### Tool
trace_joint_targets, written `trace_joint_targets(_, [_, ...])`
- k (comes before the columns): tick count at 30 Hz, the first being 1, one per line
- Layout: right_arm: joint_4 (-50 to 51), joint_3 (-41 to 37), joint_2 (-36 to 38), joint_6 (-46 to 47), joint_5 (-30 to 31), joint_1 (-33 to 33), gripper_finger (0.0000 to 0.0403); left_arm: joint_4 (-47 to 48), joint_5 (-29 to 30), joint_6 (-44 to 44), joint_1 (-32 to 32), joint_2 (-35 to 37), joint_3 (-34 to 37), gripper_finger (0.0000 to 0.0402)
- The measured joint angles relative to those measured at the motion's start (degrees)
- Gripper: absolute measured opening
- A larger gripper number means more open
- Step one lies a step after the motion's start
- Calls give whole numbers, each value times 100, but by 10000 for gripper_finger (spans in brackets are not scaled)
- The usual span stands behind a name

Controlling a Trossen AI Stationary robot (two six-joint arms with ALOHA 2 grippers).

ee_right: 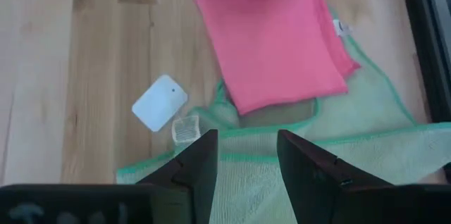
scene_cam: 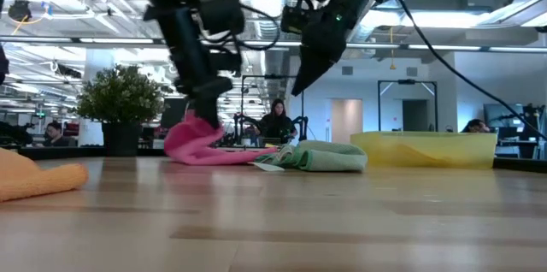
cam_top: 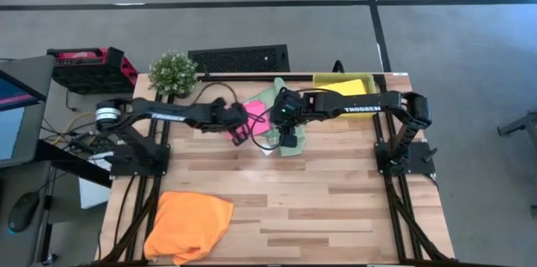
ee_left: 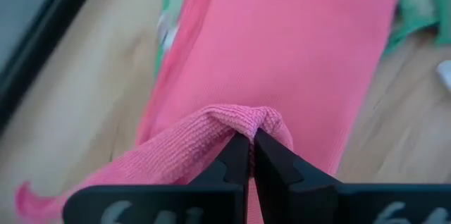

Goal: Fold microfiber towels
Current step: Fold the pink towel

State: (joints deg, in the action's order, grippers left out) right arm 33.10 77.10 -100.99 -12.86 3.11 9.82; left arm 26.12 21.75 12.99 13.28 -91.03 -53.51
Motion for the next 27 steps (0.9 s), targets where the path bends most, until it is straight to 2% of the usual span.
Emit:
trace_joint_targets(4, [309,-6,175,129,54,7,171,-21,-36,-528,0,-515,-644,0])
trace_joint_targets(11, [626,-4,501,205,176,11,171,-67,-259,-1054,39,-1201,-1330,0])
trace_joint_targets(18, [684,0,691,239,168,7,171,-77,-400,-1236,39,-1397,-1551,0])
trace_joint_targets(27, [700,-2,730,241,168,7,171,-8,-1025,-1341,20,-1407,-1555,6])
